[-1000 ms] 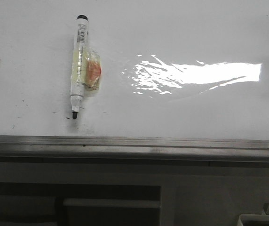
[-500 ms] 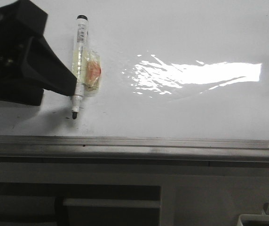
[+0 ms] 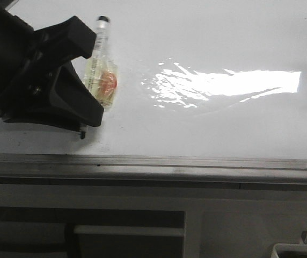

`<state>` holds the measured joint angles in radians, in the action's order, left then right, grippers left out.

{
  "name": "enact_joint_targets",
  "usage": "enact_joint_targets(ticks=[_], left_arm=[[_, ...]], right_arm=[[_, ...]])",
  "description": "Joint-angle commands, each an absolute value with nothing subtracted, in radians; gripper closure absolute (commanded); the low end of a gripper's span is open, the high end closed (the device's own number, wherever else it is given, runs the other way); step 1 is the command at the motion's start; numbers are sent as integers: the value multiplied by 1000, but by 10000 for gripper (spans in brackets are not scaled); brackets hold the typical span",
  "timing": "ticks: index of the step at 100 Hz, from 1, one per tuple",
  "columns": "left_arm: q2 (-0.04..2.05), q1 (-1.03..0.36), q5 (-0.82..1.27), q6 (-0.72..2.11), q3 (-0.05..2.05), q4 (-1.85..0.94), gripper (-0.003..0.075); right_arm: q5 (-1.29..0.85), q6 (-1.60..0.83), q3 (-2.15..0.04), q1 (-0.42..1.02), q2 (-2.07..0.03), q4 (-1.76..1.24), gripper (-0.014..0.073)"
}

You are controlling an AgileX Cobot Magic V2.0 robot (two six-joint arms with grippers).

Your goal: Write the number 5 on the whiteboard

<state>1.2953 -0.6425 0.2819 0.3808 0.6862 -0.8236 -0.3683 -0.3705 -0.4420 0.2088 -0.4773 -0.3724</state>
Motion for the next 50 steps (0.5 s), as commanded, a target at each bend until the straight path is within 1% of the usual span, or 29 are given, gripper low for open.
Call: enact_joint_targets(ticks=[1,16,26,38,50], left_arm=[[1291,-638,236,393,705,-823,740],[1257,-638,348,554,705,-815,741],[1217,-638,433,716,705,-809,741],[1168,-638,518,915,705,-798,741],[1136,-639,539,1044,705,-781,741]], right_arm=[[-314,-379,-480,210,-489,-378,189],[-411,-384,-500,212,-514,-393,189],[-478,-494,-538,247,-562,-447,189],[-514,-706,-593,340,-646,-589,189],[-511,-822,-640,458,-732,-646,189]])
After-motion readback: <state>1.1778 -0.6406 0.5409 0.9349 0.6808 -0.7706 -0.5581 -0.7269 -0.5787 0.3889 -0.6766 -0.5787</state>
